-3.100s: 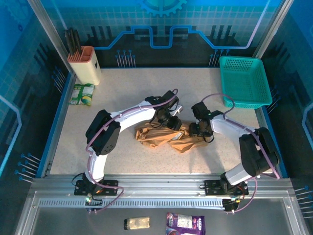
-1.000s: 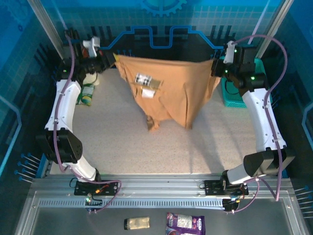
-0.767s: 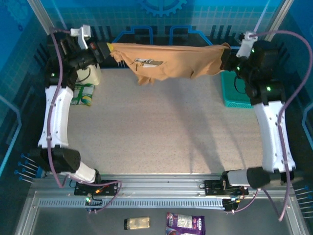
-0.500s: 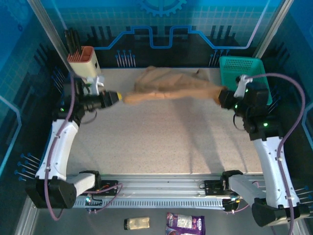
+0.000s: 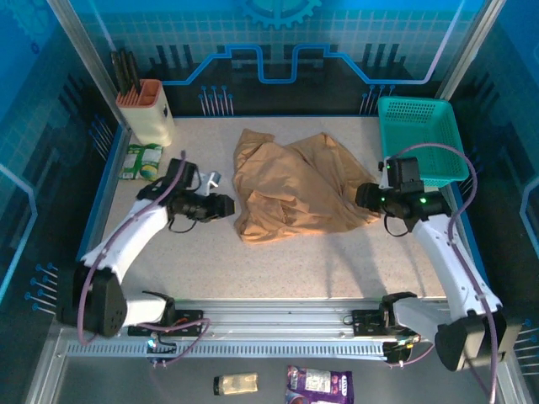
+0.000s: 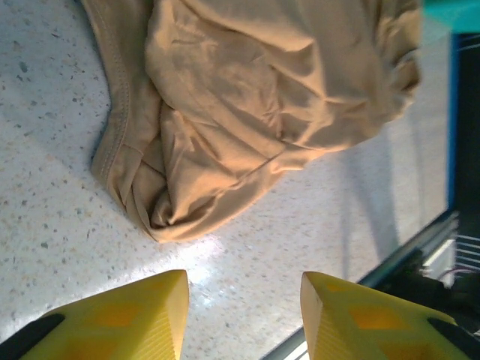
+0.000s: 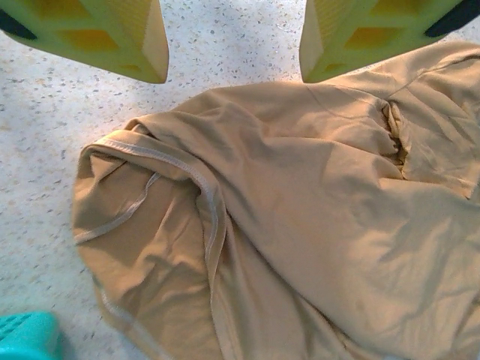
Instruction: Fold the inside-out t-shirt
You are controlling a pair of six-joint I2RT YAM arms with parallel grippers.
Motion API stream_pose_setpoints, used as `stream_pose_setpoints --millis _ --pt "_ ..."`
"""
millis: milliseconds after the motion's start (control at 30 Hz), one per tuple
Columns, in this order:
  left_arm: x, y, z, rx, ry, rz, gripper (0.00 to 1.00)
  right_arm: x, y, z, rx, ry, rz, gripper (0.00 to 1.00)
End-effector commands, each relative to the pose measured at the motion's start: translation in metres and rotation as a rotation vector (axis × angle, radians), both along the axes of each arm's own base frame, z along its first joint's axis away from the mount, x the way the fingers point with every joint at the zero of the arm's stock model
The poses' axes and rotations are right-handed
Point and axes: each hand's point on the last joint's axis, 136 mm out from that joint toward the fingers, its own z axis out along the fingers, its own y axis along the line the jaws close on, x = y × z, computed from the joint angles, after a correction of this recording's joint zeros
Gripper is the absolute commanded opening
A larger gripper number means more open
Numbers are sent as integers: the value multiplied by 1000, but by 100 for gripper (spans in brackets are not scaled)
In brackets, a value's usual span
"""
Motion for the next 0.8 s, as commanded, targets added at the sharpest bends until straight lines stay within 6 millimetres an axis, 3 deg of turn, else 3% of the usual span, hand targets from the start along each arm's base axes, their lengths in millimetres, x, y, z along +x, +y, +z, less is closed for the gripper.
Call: stream_pose_setpoints --millis 0,100,267,467,700,767 --pt "22 -3 -21 160 -15 6 44 3 13 -26 30 76 19 49" --pt "36 -14 -42 222 2 -22 44 8 14 -48 -3 116 29 49" --pt "51 -19 -79 360 43 -67 43 18 -3 -78 -123 185 13 51" --pt "62 5 -102 530 43 -51 40 30 -10 -106 -168 257 20 52" --pt "50 -13 -132 442 159 -123 39 40 -23 -125 -157 294 -20 59" --pt "45 -12 -138 441 175 -128 30 44 -28 -131 -148 309 -36 62"
